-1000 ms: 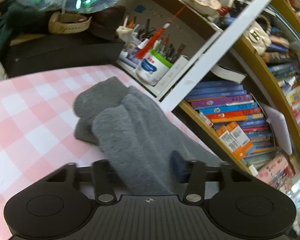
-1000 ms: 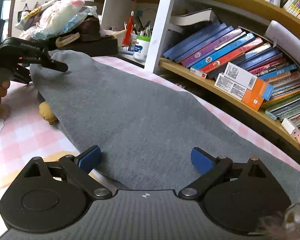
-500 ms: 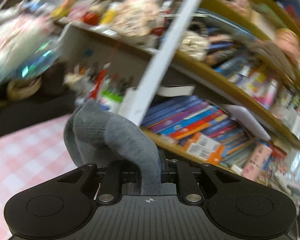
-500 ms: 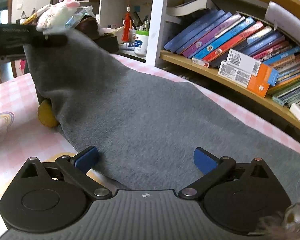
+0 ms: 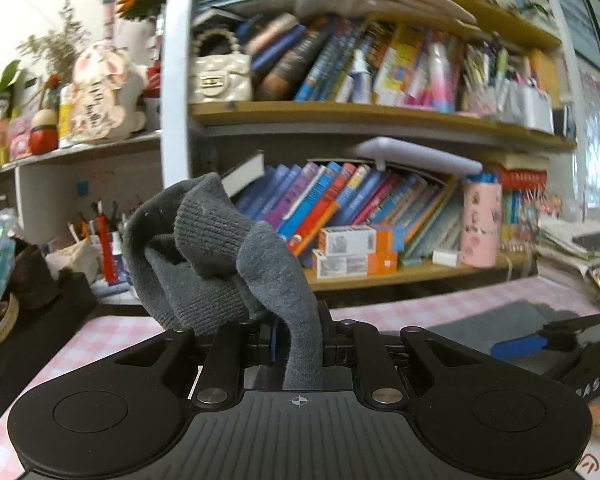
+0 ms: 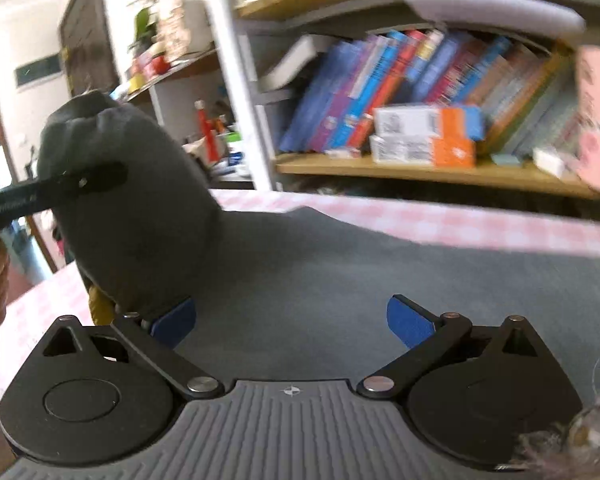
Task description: Fold clothes
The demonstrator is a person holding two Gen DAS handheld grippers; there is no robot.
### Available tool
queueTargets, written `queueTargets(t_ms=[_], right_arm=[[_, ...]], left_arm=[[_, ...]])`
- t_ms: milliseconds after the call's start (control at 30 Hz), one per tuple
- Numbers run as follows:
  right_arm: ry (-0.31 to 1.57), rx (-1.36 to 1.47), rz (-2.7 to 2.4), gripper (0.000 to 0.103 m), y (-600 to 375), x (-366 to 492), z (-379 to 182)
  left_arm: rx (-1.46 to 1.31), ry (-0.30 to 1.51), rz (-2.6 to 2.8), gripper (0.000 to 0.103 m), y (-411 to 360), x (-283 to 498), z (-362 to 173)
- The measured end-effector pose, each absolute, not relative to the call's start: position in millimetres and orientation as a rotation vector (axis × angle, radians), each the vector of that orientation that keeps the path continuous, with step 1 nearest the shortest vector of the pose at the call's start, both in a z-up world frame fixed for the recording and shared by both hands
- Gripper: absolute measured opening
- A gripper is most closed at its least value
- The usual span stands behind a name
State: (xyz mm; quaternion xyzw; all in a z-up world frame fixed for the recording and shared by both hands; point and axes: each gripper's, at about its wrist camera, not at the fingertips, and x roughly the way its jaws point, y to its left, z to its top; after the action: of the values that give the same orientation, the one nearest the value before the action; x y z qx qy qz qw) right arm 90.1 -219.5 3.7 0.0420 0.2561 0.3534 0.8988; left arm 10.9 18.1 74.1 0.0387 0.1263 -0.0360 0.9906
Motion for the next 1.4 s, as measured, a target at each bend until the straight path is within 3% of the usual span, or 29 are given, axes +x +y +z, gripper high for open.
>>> queueTargets(t_ms=[333,400,467,533,667,900,1133,1333,1400], right_arm=[[0.500,0.330,0.766,0.103,-254.1,92.8,10.6],[0.488,0.364,0.773,0.103,-258.2,93.8,12.2],[0.486,0.400,0.784,0.103,-262.3,95.6,12.8],[0.489,0.436,0.795,0.103,-265.5,98.2,12.7],[0.524,0.469,0.790,0.103,-267.4,103.6,8.7],[0.629,0.526,0.796,0.102,-261.6,111.5,-4.9],[0.719,0.552,0.761,0.099,-253.4,118.3,-13.7],[0.786,0.614,0.706,0.089,-241.5,132.3,-16.4],[0.807,0.658,0.677,0.073,-233.2,136.6,-18.8]], left_arm=[[0.307,0.353,-0.151,0.016,-33.5,22.6,58.0],[0.296,0.374,-0.192,0.026,-38.0,22.7,53.0],[0.286,0.395,-0.233,0.060,-42.5,22.8,47.9],[0.275,0.416,-0.273,0.077,-47.0,22.9,42.9],[0.246,0.454,-0.355,0.078,-54.3,22.6,33.7],[-0.138,0.311,-0.326,0.077,30.5,10.9,49.1],[-0.279,0.280,-0.294,0.076,66.3,6.3,16.0],[-0.005,0.246,-0.274,0.086,35.1,-6.7,20.6],[0.098,0.252,-0.268,0.088,25.6,-9.0,19.4]])
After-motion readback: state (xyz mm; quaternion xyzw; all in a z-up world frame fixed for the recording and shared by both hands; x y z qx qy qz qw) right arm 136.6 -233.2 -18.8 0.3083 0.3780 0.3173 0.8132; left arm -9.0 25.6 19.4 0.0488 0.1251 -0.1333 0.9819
